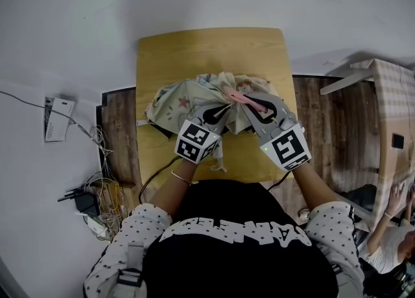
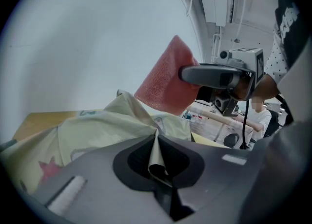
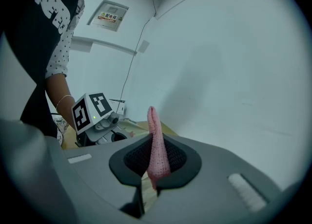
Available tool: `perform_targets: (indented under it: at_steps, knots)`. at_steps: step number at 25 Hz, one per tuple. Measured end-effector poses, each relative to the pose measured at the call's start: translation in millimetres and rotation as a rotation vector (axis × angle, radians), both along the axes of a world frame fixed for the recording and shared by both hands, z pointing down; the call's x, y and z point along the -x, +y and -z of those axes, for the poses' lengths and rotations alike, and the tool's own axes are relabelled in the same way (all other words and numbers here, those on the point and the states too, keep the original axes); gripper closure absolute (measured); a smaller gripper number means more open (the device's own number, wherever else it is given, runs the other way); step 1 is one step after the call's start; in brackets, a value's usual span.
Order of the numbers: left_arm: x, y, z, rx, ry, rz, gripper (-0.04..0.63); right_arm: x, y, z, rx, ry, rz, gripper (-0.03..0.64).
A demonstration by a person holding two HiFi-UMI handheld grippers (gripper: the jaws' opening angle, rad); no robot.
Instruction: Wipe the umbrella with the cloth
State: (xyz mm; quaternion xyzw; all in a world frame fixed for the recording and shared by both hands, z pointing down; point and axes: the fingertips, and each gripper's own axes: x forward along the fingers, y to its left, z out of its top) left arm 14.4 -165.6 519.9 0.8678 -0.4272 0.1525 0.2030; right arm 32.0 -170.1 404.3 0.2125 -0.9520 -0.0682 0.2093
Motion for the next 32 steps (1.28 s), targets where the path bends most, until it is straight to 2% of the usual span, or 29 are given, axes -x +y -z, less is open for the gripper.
perform_targets:
  at_steps: [7,10,13,19,32]
  knots:
    - [2.0,-3.5,-11.0,0.025,-0.019,0.008,0.586,0.6,5.6,-0.4,0.003,0.003,-0.004,0.583]
    - [1.1,-0.7,-5.3,0.029,0.029,-0.018,0.565,2.9,8.6,1.2,0.003,0.000,-0.001,0.583]
    - [-0.4,5.3,5.5,0.017,0.076,-0.038,0.484,4.7,8.9,4.9,-0.004,-0.007,0.003,0.583]
    - [8.2,19.4,24.2,-0.023,0.096,-0.034,0.432,14.0,10.0,16.8,-0.022,-0.029,0.009,0.583]
    - [18.7,51.5,57.4,-0.065,0.174,0.004,0.403,26.2,17.3,27.6,-0.034,-0.055,0.039,0.583]
